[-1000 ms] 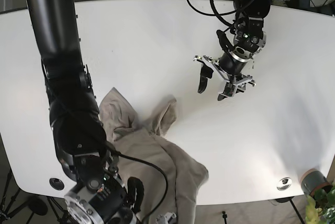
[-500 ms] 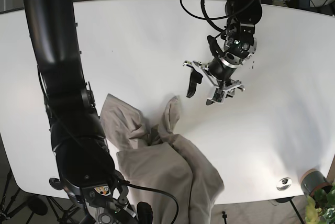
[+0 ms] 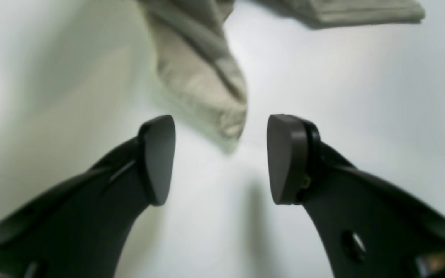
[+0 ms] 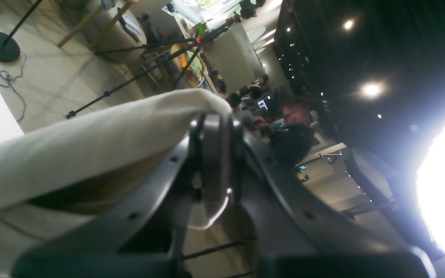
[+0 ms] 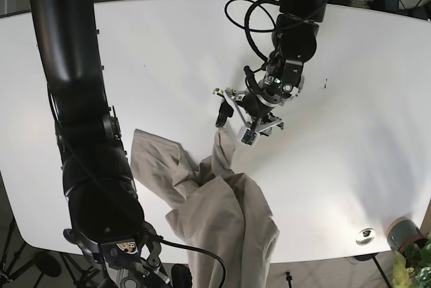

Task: Fold the T-shirt properly
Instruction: 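Lift the held shirt edge with the right gripper and pull it back, then grasp the shirt edge with the left gripper beside the right gripper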

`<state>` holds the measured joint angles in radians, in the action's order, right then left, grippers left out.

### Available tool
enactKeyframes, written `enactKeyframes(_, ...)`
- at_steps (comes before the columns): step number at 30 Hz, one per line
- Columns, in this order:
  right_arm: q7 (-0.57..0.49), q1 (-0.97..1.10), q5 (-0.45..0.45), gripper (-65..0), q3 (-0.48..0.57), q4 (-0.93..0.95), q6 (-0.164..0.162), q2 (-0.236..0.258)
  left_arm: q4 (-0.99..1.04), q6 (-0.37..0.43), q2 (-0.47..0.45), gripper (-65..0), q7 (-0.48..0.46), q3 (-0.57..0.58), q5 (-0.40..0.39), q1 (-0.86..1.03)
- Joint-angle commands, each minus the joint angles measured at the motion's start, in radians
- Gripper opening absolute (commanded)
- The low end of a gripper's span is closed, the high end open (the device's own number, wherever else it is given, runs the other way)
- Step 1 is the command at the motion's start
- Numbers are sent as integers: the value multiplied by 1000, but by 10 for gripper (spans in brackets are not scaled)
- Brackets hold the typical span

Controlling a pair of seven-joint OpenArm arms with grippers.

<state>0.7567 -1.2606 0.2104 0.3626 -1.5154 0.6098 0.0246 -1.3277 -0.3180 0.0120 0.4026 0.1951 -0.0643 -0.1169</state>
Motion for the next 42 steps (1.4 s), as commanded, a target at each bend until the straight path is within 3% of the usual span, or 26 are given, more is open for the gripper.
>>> enactKeyframes(1,-22,-45,10,-650,-12,-17,-18,-1,12,3,13,-307,-31,5,-15,-33)
enactKeyframes(12,-22,-45,10,-650,-14,-23,-18,2,121,158,15,-306,-132,86,-15,-76)
enactKeyframes(36,-22,-45,8,-650,-14,-23,-18,2,389,167,56,-315,-178,99,-15,-198)
enactKeyframes(39,-22,-45,8,-650,-14,-23,-18,2,393,167,55,-389,-178,99,-15,-198)
enactKeyframes(42,-22,-45,8,-650,-14,-21,-18,4,394,164,39,-557,-178,97,-13,-198)
